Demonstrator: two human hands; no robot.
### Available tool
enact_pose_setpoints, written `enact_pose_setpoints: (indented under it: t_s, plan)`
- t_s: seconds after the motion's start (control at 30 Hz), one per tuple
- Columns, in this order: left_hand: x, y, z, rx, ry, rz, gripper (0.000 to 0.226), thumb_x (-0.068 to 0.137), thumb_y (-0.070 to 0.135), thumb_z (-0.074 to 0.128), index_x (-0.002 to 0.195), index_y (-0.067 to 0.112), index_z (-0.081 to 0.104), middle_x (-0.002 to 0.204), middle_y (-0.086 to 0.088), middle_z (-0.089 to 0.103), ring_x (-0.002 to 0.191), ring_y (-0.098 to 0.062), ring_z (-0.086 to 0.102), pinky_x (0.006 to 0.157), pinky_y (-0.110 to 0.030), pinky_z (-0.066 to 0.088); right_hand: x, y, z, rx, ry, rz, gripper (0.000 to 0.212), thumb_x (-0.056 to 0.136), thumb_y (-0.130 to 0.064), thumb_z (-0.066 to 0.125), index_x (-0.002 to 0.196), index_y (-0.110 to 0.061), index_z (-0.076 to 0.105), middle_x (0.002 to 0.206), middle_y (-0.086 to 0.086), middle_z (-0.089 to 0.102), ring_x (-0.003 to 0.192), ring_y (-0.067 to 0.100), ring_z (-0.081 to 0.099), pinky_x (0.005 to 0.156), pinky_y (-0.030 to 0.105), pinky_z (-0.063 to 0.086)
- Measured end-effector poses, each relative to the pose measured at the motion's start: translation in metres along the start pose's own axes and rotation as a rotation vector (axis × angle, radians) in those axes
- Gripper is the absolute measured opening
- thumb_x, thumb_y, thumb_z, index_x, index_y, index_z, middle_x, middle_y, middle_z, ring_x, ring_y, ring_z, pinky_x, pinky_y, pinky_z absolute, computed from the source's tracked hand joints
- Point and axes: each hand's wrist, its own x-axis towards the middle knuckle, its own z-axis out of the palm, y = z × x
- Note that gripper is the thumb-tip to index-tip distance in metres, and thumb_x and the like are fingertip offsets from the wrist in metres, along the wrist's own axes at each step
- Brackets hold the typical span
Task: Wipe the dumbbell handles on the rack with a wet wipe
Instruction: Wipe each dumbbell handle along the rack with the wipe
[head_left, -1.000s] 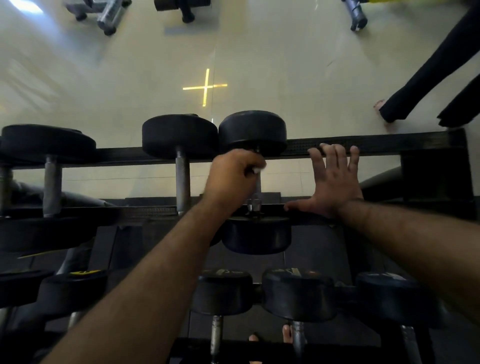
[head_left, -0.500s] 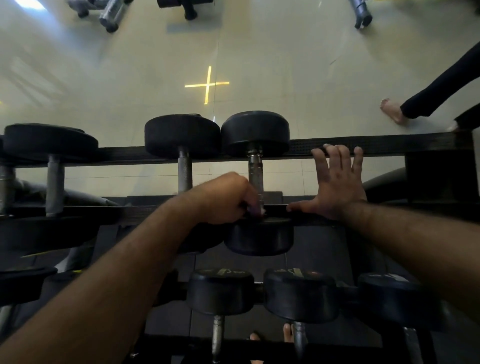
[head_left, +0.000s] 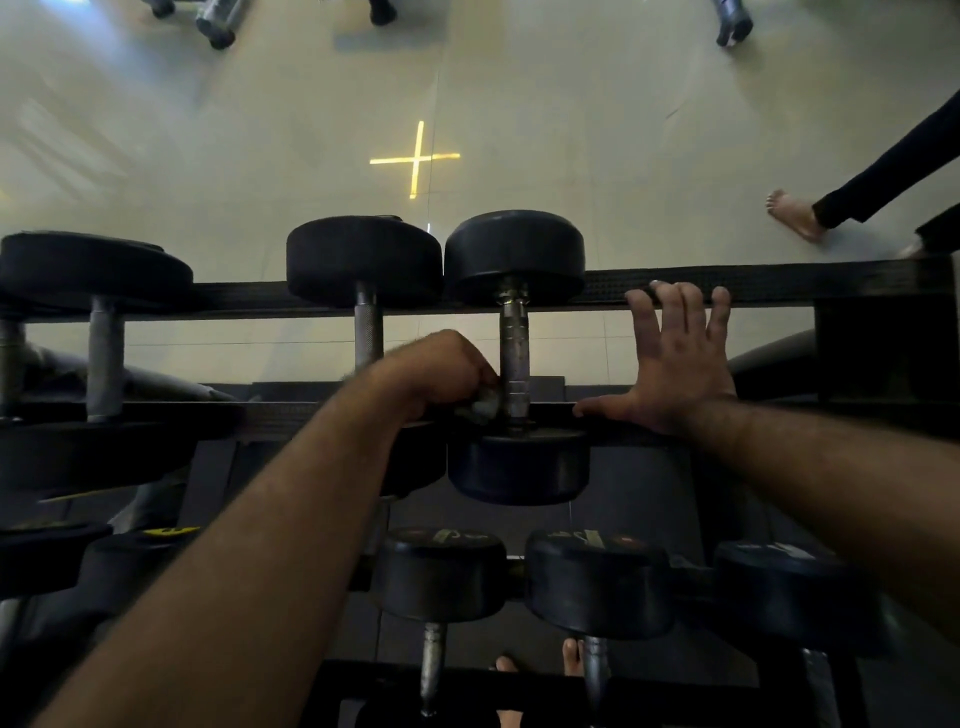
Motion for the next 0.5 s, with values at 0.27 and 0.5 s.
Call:
enact_pose_setpoints:
  t_s: [0.27, 0.5]
  plan:
    - [0.023, 0.009, 0.011, -0.885, -0.267, -0.054, 0.044, 0.094, -0.016, 0.031, 0.106, 0.004, 0.068, 0.093, -0.01, 0.073, 0.076, -0.017, 0.072, 0.07, -0.028, 0.06, 0.0, 0.001, -0.003, 0.007, -0.012, 0.003, 0.154, 0.049, -0.119, 0.02, 0.159, -0.012, 0.032, 0.16, 0.02, 0.031, 0.152, 0.045, 0.026, 0.127, 0.071, 0.004]
    - [0.026, 0.006, -0.018, -0.615, -0.128, -0.028, 0.031, 0.095, -0.015, 0.045, 0.086, 0.003, 0.07, 0.075, -0.008, 0.068, 0.066, -0.015, 0.061, 0.066, -0.026, 0.048, 0.0, 0.001, -0.001, 0.002, -0.016, -0.01, 0.153, 0.049, -0.118, 0.021, 0.158, -0.011, 0.03, 0.16, 0.02, 0.029, 0.152, 0.045, 0.026, 0.127, 0.072, 0.005]
